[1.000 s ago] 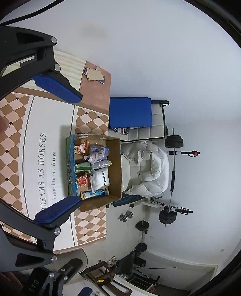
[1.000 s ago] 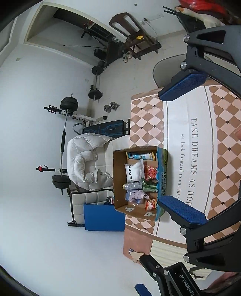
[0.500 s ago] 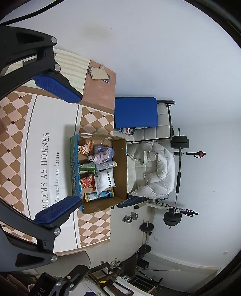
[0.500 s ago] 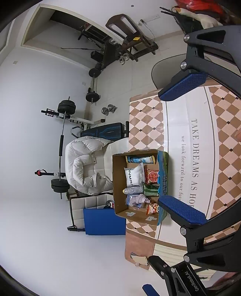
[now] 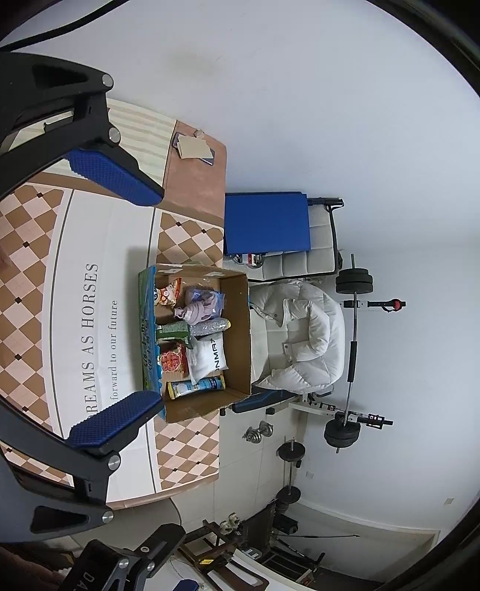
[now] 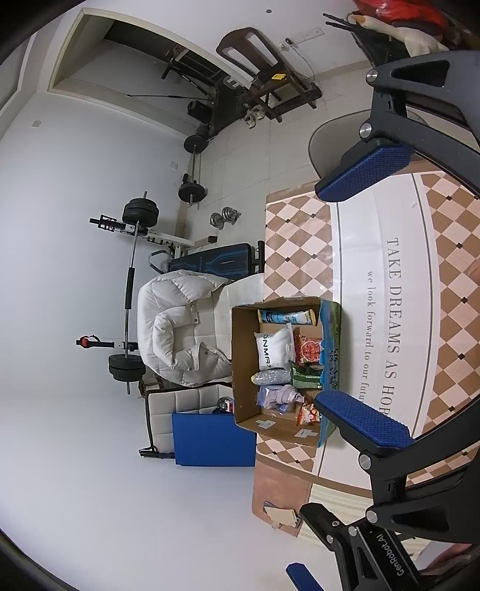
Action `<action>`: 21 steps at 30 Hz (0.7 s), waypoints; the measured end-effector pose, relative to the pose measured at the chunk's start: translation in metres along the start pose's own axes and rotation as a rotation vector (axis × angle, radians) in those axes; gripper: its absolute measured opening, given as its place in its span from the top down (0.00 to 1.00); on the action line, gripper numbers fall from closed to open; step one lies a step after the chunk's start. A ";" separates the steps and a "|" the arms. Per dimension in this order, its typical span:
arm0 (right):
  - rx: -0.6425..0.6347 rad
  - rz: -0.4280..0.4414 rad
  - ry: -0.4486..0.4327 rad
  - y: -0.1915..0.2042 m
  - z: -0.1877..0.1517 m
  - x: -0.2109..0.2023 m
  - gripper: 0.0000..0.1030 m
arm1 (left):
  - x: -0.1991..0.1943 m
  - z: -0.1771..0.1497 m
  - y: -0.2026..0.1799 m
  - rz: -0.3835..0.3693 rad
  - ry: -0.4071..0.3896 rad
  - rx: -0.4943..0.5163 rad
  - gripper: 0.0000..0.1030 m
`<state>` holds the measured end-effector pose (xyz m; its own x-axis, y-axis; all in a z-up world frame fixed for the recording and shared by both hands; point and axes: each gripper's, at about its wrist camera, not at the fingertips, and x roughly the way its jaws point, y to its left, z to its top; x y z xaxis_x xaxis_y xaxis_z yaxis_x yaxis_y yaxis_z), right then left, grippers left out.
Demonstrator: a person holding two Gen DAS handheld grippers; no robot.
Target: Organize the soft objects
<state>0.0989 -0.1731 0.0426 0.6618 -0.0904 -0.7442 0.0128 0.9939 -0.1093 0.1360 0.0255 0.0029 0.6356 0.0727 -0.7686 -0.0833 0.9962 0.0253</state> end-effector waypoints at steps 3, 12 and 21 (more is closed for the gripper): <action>0.000 -0.003 -0.002 -0.001 0.001 -0.001 0.00 | -0.001 0.000 -0.001 -0.002 -0.001 0.000 0.00; -0.003 -0.006 -0.018 0.000 0.006 -0.009 0.00 | -0.016 0.008 -0.006 -0.016 -0.018 0.010 0.00; 0.003 -0.015 -0.035 0.000 0.008 -0.015 0.00 | -0.020 0.009 -0.001 -0.016 -0.025 0.007 0.00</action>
<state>0.0947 -0.1709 0.0592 0.6873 -0.1029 -0.7191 0.0247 0.9927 -0.1185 0.1308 0.0239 0.0240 0.6559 0.0575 -0.7526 -0.0675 0.9976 0.0174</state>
